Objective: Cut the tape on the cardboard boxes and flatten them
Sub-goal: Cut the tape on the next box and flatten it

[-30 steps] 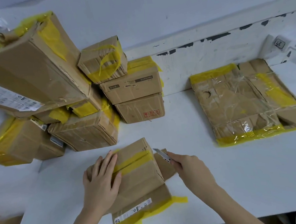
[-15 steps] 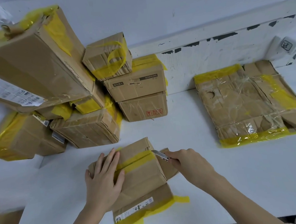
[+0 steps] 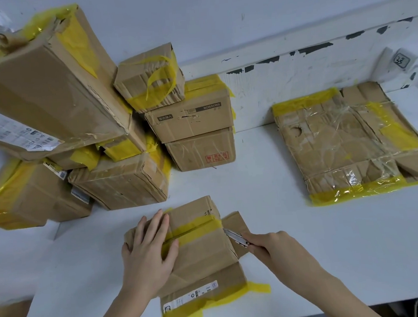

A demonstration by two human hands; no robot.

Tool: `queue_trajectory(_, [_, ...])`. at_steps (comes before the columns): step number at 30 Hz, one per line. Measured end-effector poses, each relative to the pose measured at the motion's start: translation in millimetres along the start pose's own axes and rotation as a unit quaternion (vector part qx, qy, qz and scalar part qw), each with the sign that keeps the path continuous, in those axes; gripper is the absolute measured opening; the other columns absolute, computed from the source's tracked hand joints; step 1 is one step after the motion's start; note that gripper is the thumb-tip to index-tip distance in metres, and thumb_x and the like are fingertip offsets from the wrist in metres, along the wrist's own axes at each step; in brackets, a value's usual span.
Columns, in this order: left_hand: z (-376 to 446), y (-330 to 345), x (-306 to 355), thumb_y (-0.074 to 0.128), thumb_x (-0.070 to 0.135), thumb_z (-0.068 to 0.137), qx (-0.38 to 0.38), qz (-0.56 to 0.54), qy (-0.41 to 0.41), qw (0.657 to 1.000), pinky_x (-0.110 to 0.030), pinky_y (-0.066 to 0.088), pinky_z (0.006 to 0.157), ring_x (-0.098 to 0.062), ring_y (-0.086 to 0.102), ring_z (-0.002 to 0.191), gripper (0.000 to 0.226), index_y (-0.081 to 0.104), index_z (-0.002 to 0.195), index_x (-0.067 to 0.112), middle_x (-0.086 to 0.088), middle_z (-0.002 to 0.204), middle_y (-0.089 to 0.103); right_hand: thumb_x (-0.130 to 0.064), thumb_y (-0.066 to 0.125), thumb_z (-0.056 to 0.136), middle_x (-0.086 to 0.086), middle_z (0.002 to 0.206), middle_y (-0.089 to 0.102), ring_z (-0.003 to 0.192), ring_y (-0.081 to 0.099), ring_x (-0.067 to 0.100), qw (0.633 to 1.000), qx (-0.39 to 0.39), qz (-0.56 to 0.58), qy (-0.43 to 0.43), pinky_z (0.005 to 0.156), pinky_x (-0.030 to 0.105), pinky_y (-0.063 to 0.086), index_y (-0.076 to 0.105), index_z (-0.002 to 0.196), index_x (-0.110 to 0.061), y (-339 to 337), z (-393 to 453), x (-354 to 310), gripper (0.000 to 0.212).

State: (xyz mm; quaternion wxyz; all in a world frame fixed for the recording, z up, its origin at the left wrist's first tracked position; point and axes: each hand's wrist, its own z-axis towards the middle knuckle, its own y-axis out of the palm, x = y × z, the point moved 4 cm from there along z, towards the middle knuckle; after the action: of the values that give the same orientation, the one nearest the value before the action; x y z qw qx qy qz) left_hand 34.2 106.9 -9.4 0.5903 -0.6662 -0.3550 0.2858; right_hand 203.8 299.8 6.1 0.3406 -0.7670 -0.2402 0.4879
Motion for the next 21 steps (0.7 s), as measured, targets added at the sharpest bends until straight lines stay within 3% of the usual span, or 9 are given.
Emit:
queue_trajectory(5, [-0.2, 0.2, -0.1, -0.006, 0.066, 0.071, -0.002, -0.009, 0.003, 1.0, -0.046, 0.022, 0.108, -0.011, -0.003, 0.144, 0.086, 0.014, 0.149, 0.035, 0.024, 0.153, -0.006, -0.029, 0.037, 0.101, -0.004, 0.059, 0.031, 0.064, 0.033, 0.022, 1.0, -0.01, 0.012, -0.006, 0.055, 0.029, 0.027, 0.053, 0.109, -0.034, 0.5, -15.3, 3.8, 0.019])
queue_trajectory(8, [-0.1, 0.3, -2.5, -0.009, 0.066, 0.07, 0.0, 0.001, 0.002, 1.0, -0.047, 0.02, 0.11, -0.009, -0.006, 0.144, 0.086, 0.011, 0.149, 0.037, 0.029, 0.148, -0.013, -0.029, 0.04, 0.099, -0.006, 0.058, 0.038, 0.065, 0.044, 0.022, 0.999, 0.002, 0.05, 0.007, 0.057, 0.03, 0.036, 0.056, 0.107, -0.033, -0.3, -17.4, 9.7, 0.018])
queue_trajectory(11, [-1.7, -2.3, 0.2, -0.002, 0.064, 0.077, 0.002, 0.012, -0.011, 1.0, -0.057, 0.015, 0.109, -0.009, 0.0, 0.144, 0.078, 0.014, 0.148, 0.037, 0.026, 0.153, -0.003, -0.027, 0.041, 0.099, -0.012, 0.063, 0.048, 0.064, 0.049, 0.014, 0.985, 0.11, 0.116, 0.064, 0.06, 0.028, 0.041, 0.053, 0.127, -0.032, -2.0, -10.9, 30.1, 0.03])
queue_trajectory(13, [-4.1, -5.4, 3.4, 0.007, 0.06, 0.082, 0.012, 0.032, -0.029, 0.999, -0.061, 0.015, 0.106, -0.012, 0.011, 0.144, 0.071, 0.02, 0.147, 0.036, 0.022, 0.155, 0.008, -0.025, 0.038, 0.1, -0.006, 0.078, 0.056, 0.075, 0.054, 0.016, 0.983, 0.108, 0.091, 0.115, 0.061, 0.025, 0.036, 0.033, 0.144, -0.025, 8.7, -3.9, 47.3, 0.044])
queue_trajectory(16, [-7.6, -10.6, 1.6, 0.02, 0.058, 0.09, 0.029, 0.073, -0.081, 0.994, -0.045, 0.03, 0.094, -0.017, 0.033, 0.133, 0.062, 0.028, 0.145, 0.03, 0.015, 0.154, 0.019, -0.016, 0.032, 0.101, 0.003, 0.102, 0.052, 0.099, 0.056, 0.02, 0.979, 0.08, 0.014, 0.185, 0.068, 0.023, 0.035, 0.007, 0.15, -0.014, 36.1, 4.0, 71.8, 0.055])
queue_trajectory(19, [-10.6, -16.2, -0.5, 0.023, 0.064, 0.089, 0.03, 0.122, -0.12, 0.985, -0.033, 0.031, 0.071, -0.021, 0.05, 0.108, 0.062, 0.038, 0.136, 0.027, 0.01, 0.148, 0.03, -0.008, 0.033, 0.097, 0.002, 0.1, 0.034, 0.096, 0.048, 0.021, 0.971, 0.086, -0.006, 0.223, 0.075, 0.024, 0.039, 0.02, 0.147, -0.017, 54.0, 4.1, 86.4, 0.052])
queue_trajectory(21, [-11.4, -18.2, -0.7, 0.02, 0.067, 0.088, 0.029, 0.143, -0.115, 0.983, -0.033, 0.031, 0.067, -0.022, 0.052, 0.102, 0.06, 0.042, 0.127, 0.027, 0.007, 0.145, 0.032, -0.006, 0.035, 0.096, 0.002, 0.106, 0.03, 0.099, 0.042, 0.02, 0.968, 0.106, -0.061, 0.221, 0.083, 0.022, 0.041, 0.022, 0.146, -0.022, 58.3, 5.3, 88.7, 0.054])
